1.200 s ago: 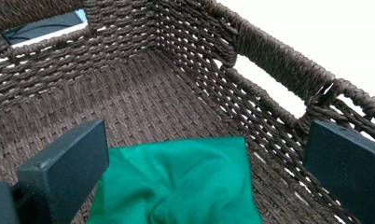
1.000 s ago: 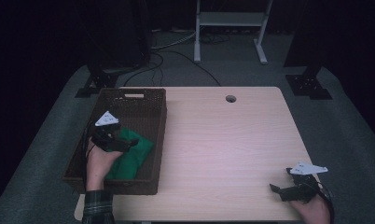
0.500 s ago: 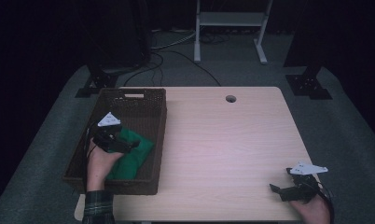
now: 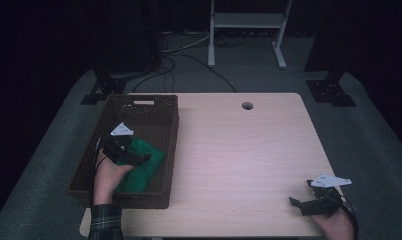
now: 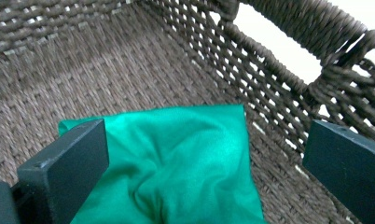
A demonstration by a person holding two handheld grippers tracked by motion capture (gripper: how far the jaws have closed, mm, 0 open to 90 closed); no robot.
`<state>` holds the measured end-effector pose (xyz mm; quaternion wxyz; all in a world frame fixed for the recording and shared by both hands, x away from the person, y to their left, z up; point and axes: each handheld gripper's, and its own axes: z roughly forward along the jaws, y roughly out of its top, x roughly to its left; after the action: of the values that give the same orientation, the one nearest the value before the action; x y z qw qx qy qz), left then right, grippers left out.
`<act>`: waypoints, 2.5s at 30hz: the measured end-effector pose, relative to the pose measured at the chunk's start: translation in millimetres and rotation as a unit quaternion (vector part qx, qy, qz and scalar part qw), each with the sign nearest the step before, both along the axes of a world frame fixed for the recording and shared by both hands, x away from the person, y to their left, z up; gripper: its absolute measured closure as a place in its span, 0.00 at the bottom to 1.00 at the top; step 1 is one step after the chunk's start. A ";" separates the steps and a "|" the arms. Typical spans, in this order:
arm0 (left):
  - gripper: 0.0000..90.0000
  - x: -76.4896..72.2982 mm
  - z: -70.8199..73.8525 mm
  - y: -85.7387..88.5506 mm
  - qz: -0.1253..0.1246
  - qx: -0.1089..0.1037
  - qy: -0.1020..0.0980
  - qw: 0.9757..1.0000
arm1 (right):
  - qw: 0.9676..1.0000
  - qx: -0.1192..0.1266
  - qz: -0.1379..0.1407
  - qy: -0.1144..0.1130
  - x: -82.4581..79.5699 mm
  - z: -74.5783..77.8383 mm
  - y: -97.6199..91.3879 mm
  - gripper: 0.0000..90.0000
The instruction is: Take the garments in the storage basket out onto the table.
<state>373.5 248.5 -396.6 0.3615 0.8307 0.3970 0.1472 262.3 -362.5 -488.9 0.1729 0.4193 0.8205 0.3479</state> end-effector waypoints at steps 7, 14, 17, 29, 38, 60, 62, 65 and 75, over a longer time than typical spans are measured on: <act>0.00 1.2 -3.3 -1.7 0.001 0.002 0.015 1.000 | 1.000 0.000 0.000 0.000 0.0 0.0 0.0 0.02; 0.00 2.2 -6.6 -3.7 0.000 0.010 0.031 0.999 | 1.000 0.000 0.000 0.000 0.0 0.0 0.0 0.02; 0.00 2.5 -7.0 -3.7 0.000 0.011 0.032 0.999 | 1.000 0.000 0.000 0.000 0.0 0.0 0.0 0.02; 0.00 3.5 -10.6 -5.3 0.000 0.022 0.046 0.999 | 1.000 0.000 0.000 0.000 -0.1 0.0 0.0 0.02; 0.00 5.2 -16.7 -8.3 0.014 0.035 0.066 0.997 | 1.000 0.000 0.000 0.000 -0.1 0.0 0.1 0.02; 0.00 9.3 -28.4 -9.0 0.032 0.067 0.105 0.992 | 1.000 0.000 0.000 0.000 -0.3 0.0 0.2 0.02; 0.00 9.7 -28.7 -8.6 0.033 0.068 0.107 0.991 | 1.000 0.000 0.001 0.000 -0.2 -0.1 0.1 0.02; 0.00 10.0 -30.0 -9.4 0.030 0.070 0.112 0.991 | 1.000 0.000 0.000 0.000 -0.3 0.0 0.2 0.02; 0.00 12.4 -36.2 -11.1 0.034 0.077 0.135 0.987 | 1.000 0.000 0.001 0.001 -0.3 0.0 0.2 0.02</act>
<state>385.8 237.4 -432.8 0.2344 0.8540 0.4582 0.0756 262.0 -362.3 -488.9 0.1720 0.4188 0.8209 0.3481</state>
